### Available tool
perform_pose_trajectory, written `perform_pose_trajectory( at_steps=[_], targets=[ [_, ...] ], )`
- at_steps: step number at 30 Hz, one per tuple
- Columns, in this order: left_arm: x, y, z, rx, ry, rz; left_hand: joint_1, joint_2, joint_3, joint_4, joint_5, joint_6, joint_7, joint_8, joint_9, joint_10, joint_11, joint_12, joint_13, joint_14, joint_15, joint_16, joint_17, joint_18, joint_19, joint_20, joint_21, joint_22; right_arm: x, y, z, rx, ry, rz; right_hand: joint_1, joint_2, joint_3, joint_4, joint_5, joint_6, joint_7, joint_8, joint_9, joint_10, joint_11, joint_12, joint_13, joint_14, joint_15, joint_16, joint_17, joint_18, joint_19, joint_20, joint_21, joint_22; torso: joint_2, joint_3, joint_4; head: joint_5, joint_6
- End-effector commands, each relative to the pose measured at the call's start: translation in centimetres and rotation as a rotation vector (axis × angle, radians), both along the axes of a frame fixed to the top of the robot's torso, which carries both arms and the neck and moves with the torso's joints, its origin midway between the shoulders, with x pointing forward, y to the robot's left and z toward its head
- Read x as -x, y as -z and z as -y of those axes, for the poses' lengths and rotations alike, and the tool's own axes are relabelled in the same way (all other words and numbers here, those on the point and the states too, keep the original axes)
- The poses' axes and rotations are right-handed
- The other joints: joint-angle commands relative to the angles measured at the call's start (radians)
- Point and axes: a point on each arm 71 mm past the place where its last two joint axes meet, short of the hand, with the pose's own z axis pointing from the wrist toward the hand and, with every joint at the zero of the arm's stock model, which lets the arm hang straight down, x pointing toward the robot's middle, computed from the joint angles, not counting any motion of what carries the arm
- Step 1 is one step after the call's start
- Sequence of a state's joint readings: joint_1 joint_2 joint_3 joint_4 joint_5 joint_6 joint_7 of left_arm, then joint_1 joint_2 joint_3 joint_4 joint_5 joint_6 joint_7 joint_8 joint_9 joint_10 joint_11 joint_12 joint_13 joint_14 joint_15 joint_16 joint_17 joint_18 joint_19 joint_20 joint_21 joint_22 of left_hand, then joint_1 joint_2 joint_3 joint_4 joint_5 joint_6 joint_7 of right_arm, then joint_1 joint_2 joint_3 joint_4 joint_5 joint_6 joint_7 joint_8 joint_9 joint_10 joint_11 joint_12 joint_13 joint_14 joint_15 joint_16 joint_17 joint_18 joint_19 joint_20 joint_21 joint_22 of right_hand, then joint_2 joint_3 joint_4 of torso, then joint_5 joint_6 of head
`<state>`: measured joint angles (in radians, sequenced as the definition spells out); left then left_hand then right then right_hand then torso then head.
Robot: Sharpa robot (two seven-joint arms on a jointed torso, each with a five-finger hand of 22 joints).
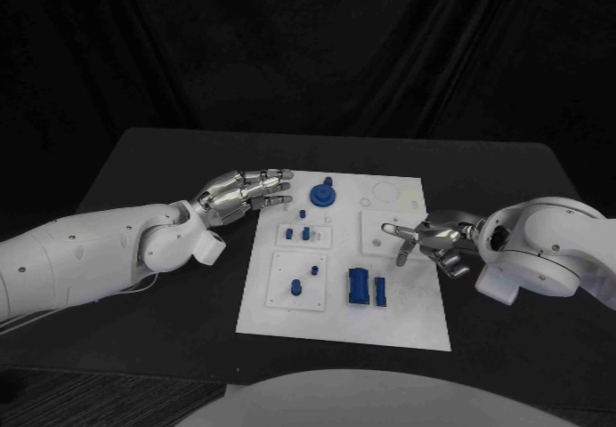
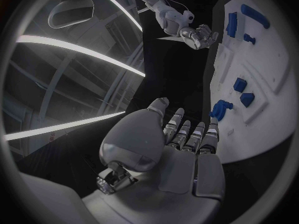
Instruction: Assemble the parts on the task board
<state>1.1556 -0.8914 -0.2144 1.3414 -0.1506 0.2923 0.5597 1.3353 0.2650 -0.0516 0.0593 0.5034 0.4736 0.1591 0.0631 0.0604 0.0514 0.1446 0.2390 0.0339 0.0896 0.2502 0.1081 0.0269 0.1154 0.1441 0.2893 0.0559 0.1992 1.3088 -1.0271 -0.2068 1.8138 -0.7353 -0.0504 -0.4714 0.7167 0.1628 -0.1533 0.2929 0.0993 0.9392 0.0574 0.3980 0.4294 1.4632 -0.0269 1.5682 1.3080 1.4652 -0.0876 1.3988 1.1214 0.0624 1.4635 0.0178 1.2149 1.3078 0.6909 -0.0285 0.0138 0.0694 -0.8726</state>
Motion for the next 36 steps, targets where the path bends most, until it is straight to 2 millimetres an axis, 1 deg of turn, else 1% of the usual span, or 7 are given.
perform_pose_trajectory(
  at_steps=[1,7,14,17,19,25,36],
  targets=[
    [0.1,-0.1,0.2,0.019,0.006,0.002,0.001,0.004,0.004,0.001,0.006,0.005,0.005,0.003,0.002,0.003,0.006,0.007,0.002,0.001,0.004,0.006,0.001,-0.008,0.008,0.001,0.004,0.000,-0.2,-1.0,-0.4,-0.093,-0.018,0.087,-0.005,0.036,-0.047,-0.001,-0.032,-0.026,0.013,-0.057,-0.042,0.108,0.018,0.003,0.263,0.041,0.011,0.009,0.012,0.008,0.008,0.012,0.011,0.169,0.000,-0.0005,0.0000,-0.001,0.000],
    [0.0,-0.1,0.2,0.019,0.007,0.002,0.001,0.004,0.009,-0.003,0.009,0.006,0.006,0.004,0.002,0.004,0.008,0.008,0.002,0.002,0.004,0.007,0.001,-0.008,0.009,0.001,0.005,0.000,0.2,-0.6,-0.3,-0.118,-0.063,0.068,-0.039,0.066,-0.143,0.000,-0.050,-0.065,0.037,-0.147,-0.120,0.108,0.038,0.003,0.263,0.038,0.027,0.012,0.014,0.007,0.005,0.027,0.016,0.170,0.001,0.0000,0.0004,-0.002,0.000],
    [0.0,-0.1,0.2,0.018,0.005,0.003,0.001,0.004,0.012,-0.005,0.011,0.006,0.007,0.004,0.002,0.005,0.008,0.008,0.002,0.002,0.004,0.007,0.001,-0.008,0.009,0.001,0.005,0.000,0.7,0.7,-0.1,-0.113,-0.082,0.023,-0.028,0.087,-0.194,-0.001,-0.051,-0.067,0.042,-0.189,-0.164,0.108,0.040,0.003,0.263,0.038,0.030,0.016,0.021,0.007,0.006,0.031,0.023,0.171,0.001,0.0003,0.0002,-0.001,0.000],
    [0.0,0.0,0.2,0.018,0.005,0.003,0.002,0.003,0.014,-0.006,0.012,0.007,0.007,0.004,0.002,0.005,0.008,0.009,0.002,0.002,0.004,0.007,0.001,-0.008,0.009,0.001,0.005,0.000,1.0,1.1,-0.3,-0.111,-0.093,0.004,-0.022,0.095,-0.216,-0.002,-0.051,-0.077,0.043,-0.210,-0.184,0.108,0.030,0.003,0.263,0.039,0.024,0.017,0.024,0.007,0.005,0.028,0.025,0.171,0.000,0.0006,-0.0003,-0.002,0.000],
    [0.0,0.0,0.2,0.018,0.005,0.002,0.002,0.003,0.014,-0.006,0.012,0.007,0.007,0.004,0.002,0.005,0.008,0.009,0.002,0.002,0.004,0.007,0.001,-0.008,0.009,0.001,0.005,0.000,1.1,1.3,-0.3,-0.110,-0.099,-0.005,-0.017,0.100,-0.227,-0.002,-0.051,-0.080,0.039,-0.219,-0.195,0.108,0.023,0.003,0.263,0.038,0.018,0.016,0.022,0.008,0.005,0.024,0.024,0.171,0.000,0.0005,-0.0002,-0.002,0.000],
    [0.0,0.0,0.2,0.019,0.007,0.002,0.002,0.003,0.014,-0.006,0.012,0.007,0.007,0.004,0.002,0.005,0.008,0.009,0.002,0.002,0.004,0.007,0.001,-0.008,0.009,0.001,0.005,0.000,1.4,1.8,-0.7,-0.107,-0.113,-0.025,-0.009,0.110,-0.246,-0.002,-0.051,-0.088,0.035,-0.236,-0.213,0.108,0.018,0.003,0.263,0.038,0.013,0.016,0.022,0.008,0.004,0.018,0.025,0.171,0.001,0.0001,0.0001,-0.003,0.000],
    [0.0,0.0,0.3,0.019,0.009,0.000,0.002,0.003,0.016,-0.008,0.013,0.007,0.007,0.004,0.002,0.005,0.009,0.008,0.002,0.001,0.004,0.007,0.001,-0.008,0.009,0.001,0.005,-0.001,1.7,2.2,-1.2,-0.104,-0.142,-0.054,-0.004,0.117,-0.255,-0.002,-0.051,-0.078,0.035,-0.236,-0.219,0.108,0.018,0.003,0.263,0.040,0.012,0.020,0.032,0.006,0.006,0.017,0.033,0.173,0.000,-0.0001,-0.0001,-0.003,0.000]
  ],
)
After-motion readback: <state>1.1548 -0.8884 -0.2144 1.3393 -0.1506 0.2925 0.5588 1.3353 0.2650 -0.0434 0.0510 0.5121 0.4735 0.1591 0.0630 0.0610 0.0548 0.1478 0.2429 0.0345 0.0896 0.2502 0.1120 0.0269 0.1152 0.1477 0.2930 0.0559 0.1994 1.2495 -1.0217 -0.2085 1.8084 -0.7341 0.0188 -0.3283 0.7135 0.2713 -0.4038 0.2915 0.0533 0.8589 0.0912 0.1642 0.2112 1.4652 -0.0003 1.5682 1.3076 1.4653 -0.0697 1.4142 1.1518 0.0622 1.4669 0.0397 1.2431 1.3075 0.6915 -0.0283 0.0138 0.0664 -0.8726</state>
